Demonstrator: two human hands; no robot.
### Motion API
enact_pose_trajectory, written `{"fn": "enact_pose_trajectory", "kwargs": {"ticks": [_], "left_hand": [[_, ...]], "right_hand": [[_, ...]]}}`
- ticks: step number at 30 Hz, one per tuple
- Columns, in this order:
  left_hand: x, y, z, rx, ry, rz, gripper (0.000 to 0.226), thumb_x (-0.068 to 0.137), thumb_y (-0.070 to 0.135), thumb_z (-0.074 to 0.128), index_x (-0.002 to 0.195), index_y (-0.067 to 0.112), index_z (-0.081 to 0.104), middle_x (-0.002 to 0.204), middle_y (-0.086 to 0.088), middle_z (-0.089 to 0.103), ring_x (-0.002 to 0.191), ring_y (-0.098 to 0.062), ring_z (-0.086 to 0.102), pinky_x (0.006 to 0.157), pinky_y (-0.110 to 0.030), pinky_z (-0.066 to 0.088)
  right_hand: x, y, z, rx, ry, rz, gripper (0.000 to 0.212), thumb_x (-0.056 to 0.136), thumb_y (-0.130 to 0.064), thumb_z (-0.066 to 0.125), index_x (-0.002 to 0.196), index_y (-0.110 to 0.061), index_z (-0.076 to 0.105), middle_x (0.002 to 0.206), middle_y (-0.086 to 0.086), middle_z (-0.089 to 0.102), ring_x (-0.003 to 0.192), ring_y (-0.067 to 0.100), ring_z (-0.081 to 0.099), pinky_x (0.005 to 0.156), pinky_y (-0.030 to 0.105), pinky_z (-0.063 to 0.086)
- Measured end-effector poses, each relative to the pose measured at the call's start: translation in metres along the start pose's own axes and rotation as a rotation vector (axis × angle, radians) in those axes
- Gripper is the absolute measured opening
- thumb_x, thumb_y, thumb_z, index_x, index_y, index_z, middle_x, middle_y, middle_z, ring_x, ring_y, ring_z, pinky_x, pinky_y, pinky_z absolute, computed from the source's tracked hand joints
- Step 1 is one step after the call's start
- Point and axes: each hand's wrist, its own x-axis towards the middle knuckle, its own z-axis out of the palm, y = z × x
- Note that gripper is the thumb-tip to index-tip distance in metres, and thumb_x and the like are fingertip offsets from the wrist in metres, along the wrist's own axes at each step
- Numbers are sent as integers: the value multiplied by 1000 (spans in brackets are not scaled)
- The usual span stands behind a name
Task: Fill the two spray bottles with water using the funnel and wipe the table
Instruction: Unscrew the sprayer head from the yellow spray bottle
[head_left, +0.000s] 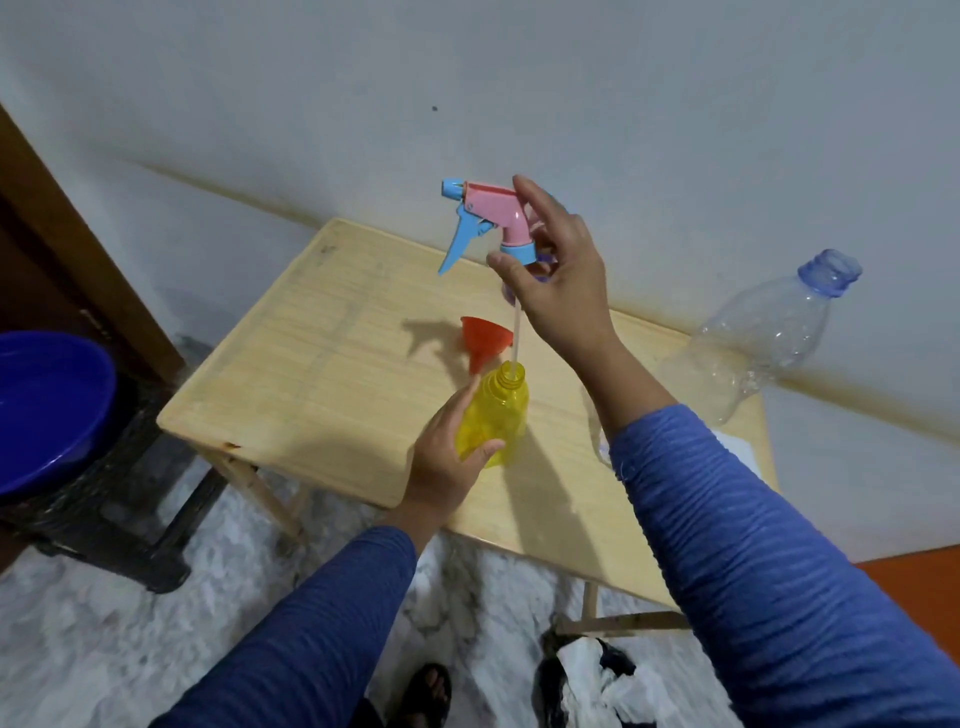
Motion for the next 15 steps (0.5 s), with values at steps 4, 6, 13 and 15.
{"fn": "enact_pose_trajectory", "kwargs": {"ticks": [4, 6, 13, 15], "left_hand": [[0, 3, -1, -2, -5, 1, 75, 74, 29, 70, 138, 34, 31, 136, 15, 40, 123, 9, 34, 104, -16, 32], [0, 4, -1, -1, -2, 10, 75, 73, 28, 71, 137, 34, 31, 137, 14, 40, 124, 9, 34, 104, -16, 31], [0, 4, -1, 27, 5, 0, 78, 71, 29, 71, 137, 38, 30, 137, 18, 38, 124, 6, 35, 104, -21, 34], [0, 4, -1, 31, 7, -4, 78, 71, 30, 70, 138, 37, 32, 136, 18, 38, 124, 3, 37, 104, -23, 36]], "right_hand": [[25, -6, -8, -33, 37, 17, 60, 81, -18, 68, 136, -23, 46, 107, 11, 55, 82, 2, 49, 72, 3, 40], [37, -8, -15, -35, 70, 27, 60, 80, -19, 67, 136, -24, 45, 103, 6, 53, 79, 3, 50, 71, 5, 42], [57, 35, -26, -174, 45, 262, 56, 82, -25, 62, 135, -28, 44, 108, 9, 60, 83, 16, 58, 78, 25, 46], [41, 63, -19, -218, 0, 391, 55, 84, -24, 61, 136, -25, 43, 115, 15, 59, 98, 25, 59, 81, 26, 43]]}}
